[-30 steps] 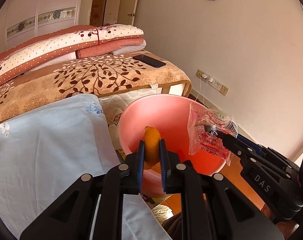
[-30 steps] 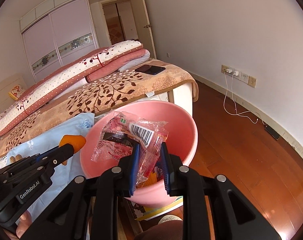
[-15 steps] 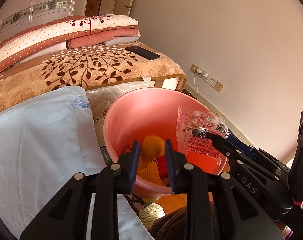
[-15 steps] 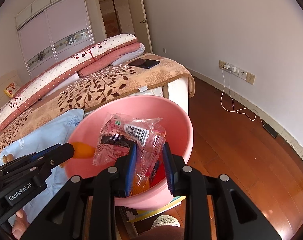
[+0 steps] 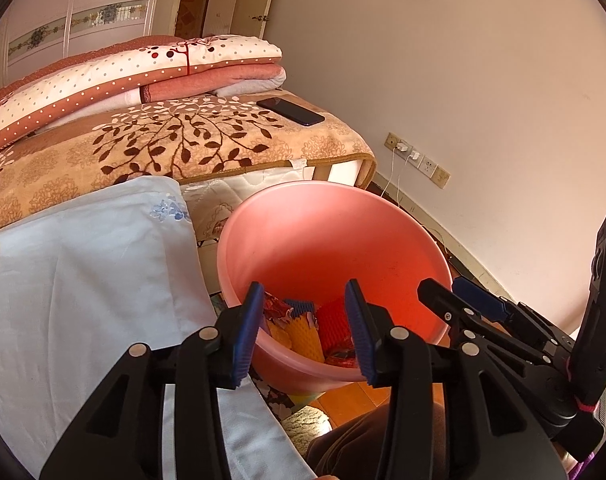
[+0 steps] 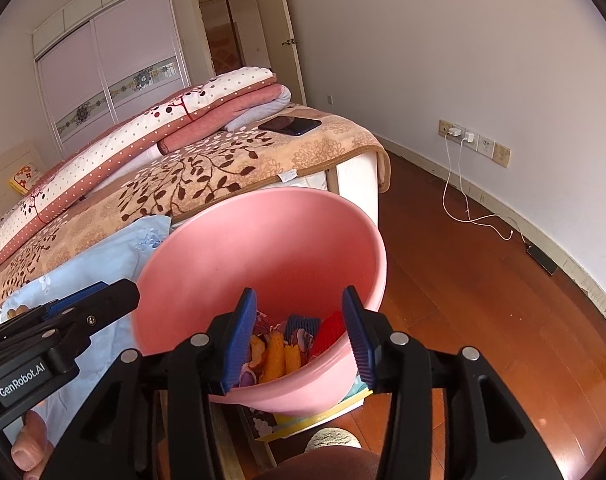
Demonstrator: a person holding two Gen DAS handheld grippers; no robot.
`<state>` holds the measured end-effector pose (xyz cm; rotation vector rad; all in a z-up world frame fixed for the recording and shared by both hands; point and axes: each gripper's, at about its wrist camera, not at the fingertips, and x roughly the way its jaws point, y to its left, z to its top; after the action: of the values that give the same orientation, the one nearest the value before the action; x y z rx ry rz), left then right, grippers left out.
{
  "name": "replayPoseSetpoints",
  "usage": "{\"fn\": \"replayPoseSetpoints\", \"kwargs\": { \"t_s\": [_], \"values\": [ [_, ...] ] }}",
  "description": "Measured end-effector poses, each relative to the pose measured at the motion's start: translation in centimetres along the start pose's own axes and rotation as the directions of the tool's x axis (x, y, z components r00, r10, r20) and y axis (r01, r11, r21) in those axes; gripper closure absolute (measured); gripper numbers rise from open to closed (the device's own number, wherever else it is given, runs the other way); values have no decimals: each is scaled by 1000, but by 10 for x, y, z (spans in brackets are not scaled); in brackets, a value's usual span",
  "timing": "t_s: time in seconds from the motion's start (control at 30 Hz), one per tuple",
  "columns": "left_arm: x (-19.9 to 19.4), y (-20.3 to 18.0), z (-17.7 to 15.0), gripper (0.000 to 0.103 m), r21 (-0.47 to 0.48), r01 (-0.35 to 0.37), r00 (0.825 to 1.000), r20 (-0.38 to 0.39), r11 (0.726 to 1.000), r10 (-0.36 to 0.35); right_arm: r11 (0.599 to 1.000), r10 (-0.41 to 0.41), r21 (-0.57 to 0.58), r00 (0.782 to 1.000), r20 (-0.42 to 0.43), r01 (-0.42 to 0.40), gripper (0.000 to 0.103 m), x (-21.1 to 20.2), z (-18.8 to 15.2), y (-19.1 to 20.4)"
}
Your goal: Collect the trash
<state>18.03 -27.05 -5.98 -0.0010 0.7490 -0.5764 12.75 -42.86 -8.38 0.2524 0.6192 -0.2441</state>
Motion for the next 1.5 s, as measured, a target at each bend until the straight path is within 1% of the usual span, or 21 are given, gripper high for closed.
{"fn": "replayPoseSetpoints", "kwargs": {
  "t_s": [0.07, 0.13, 0.27, 0.37, 0.43, 0.7, 1.13, 1.5],
  "values": [
    [-5, 0, -1, 61, 0, -9, 1000, 10, 1000, 9, 1000, 4, -6, 1000, 2, -4, 58, -4, -2, 3],
    [-10, -1, -2, 61, 3, -20, 1000, 24, 1000, 20, 1000, 5, -8, 1000, 7, -5, 55, -10, -4, 5],
    [-22, -5, -3, 61, 25, -44, 998, 52, 999, 43, 1000, 10, -12, 1000, 16, -10, 52, -23, -10, 9],
    [-31, -4, -4, 61, 23, -45, 997, 68, 999, 44, 1000, 7, -25, 1000, 27, -6, 51, -33, -13, 13],
    [-36, -4, -5, 61, 22, -49, 996, 77, 999, 47, 999, 2, -35, 999, 39, 0, 48, -40, -16, 17],
    [-62, -7, -11, 61, 35, -54, 991, 126, 998, 49, 998, -4, -67, 995, 97, 11, 42, -70, -22, 31],
    [-96, -9, -20, 61, 47, -74, 980, 190, 996, 64, 997, -6, -73, 992, 128, 15, 41, -97, -27, 43],
    [-115, -2, -27, 61, 37, -74, 974, 216, 997, 65, 995, -14, -91, 986, 168, 30, 41, -120, -27, 54]
  ]
}}
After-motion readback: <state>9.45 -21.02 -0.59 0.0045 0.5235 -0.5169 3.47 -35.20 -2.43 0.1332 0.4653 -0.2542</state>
